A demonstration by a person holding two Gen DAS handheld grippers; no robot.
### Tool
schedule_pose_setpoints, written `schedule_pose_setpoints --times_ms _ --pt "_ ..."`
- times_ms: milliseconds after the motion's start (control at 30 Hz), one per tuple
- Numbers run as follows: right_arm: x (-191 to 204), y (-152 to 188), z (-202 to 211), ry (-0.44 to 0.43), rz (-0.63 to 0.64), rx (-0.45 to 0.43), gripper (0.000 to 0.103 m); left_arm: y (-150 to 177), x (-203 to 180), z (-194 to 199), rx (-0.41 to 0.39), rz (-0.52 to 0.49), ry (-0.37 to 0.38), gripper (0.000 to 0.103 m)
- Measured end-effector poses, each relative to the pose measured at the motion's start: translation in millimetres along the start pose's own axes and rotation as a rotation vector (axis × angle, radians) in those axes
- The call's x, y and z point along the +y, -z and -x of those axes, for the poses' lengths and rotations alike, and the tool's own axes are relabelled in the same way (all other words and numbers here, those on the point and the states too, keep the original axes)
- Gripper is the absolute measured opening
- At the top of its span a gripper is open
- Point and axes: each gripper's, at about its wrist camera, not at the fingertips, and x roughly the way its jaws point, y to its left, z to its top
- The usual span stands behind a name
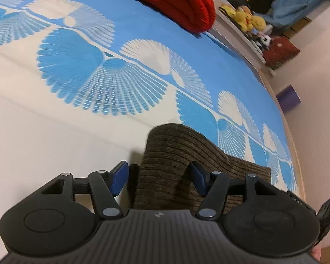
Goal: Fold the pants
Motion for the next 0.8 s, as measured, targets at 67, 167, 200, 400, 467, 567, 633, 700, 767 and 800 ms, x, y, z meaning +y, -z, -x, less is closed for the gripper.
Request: schedule_pose_setpoints --times_ms 67,167,200,400,467,567,633,700,767,800 --pt "2 1 0 -0.005 0.000 -0.003 0.075 0 -3 -9 0.017 -0.030 0.018 0.044" --pt "5 0 0 0.003 0.022 -0.011 0.056 -1 -16 -5 -0.024 -0.141 0.007 0.020" --pt "6 0 4 0.007 0.033 -0.025 0.048 -2 -24 0 -0.049 -0.179 0.018 0.019" --pt "25 -1 32 0.018 0.127 -0.187 0.030 2 -34 -6 -0.117 -0.288 -0.042 0.023" --pt "21 1 16 0.042 0.125 -0.140 0.033 4 -21 -23 -0.073 -0.241 -0.109 0.044" --pt "13 5 2 0.098 0.119 -0.083 0.051 1 -24 -14 -0.094 -0.231 -0.145 0.050" --pt "11 2 11 0.113 0.102 -0.088 0.053 2 -37 9 -0.185 -0.287 -0.188 0.048" --pt "10 1 28 0.146 0.102 -0.127 0.053 4 -44 30 -0.241 -0.308 -0.154 0.048" --pt "12 2 47 0.128 0.106 -0.164 0.053 9 -46 38 -0.222 -0.321 -0.074 0.042" --pt "13 4 56 0.094 0.114 -0.167 0.053 13 -47 34 -0.195 -0.351 -0.070 0.037"
